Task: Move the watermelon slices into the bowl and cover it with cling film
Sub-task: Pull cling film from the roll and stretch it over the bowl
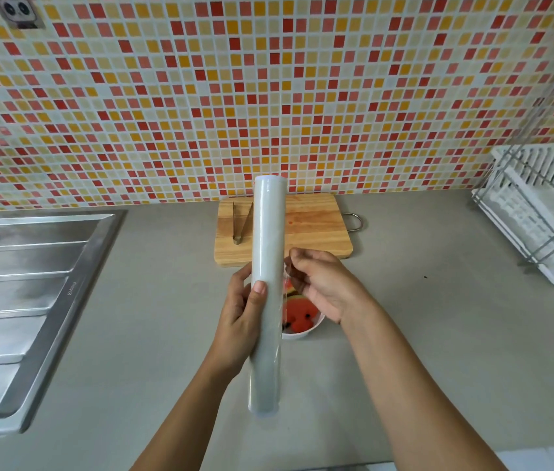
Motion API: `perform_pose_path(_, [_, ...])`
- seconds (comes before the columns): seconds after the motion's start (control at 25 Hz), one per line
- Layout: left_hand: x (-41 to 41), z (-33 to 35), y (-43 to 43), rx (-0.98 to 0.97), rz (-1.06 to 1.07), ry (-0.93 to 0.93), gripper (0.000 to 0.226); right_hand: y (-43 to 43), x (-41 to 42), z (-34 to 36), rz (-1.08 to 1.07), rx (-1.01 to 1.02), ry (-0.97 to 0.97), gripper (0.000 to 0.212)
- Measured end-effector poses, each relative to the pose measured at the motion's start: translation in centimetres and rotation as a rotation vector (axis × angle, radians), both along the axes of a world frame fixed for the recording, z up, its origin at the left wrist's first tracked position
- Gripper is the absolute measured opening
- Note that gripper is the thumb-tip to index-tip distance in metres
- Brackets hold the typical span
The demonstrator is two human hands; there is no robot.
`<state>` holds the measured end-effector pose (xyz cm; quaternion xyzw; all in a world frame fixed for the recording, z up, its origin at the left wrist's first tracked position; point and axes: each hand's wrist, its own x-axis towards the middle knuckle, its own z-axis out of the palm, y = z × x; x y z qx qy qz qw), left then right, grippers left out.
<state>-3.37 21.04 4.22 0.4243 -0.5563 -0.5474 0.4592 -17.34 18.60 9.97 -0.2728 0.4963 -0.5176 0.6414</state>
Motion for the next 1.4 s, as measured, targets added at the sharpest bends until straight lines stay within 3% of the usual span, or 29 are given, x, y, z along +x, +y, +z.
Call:
perform_pose_path(0.16, [-0.2,0.1,0.0,0.032,0.017,-0.007,0.032,0.5,0.0,0.2,-0.059,-0.011,-0.143,0.025])
perform_pose_path(0.44, [-0.9,1.0,0.2,0.016,-0.007,0.007,0.03,0.2,0.1,0.4,-0.216,0.006,-0.078,0.016])
perform_pose_path(0.6, [-0.8,0.9,0.3,0.04,-0.011,0.061,0.032,0.1,0.0,0.9,-0.202,-0.028,-0.241,0.02])
perform_pose_path(0.84, [-1.0,0.6,0.6,0.069,-0.018,0.071,0.035,-0.4,0.4,1.2,-0.289,0.005,-0.142,0.016])
perform_pose_path(1.04, [-0.7,0.6,0.8,0.118,-0.02,0.092,0.035,-0.8,0.2,1.2,-0.31,0.003,-0.442,0.021])
perform_pose_path(1.28, [-0.3,0.5,1.1,0.124,-0.011,0.057,0.036,-1.2,0.0,1.6,-0.256,0.06,-0.199,0.014])
perform_pose_path(1.4, [-0.5,0.8,0.9,0.121,-0.013,0.027,0.036,-1.6,0.0,1.5,-0.31,0.06,-0.239,0.019])
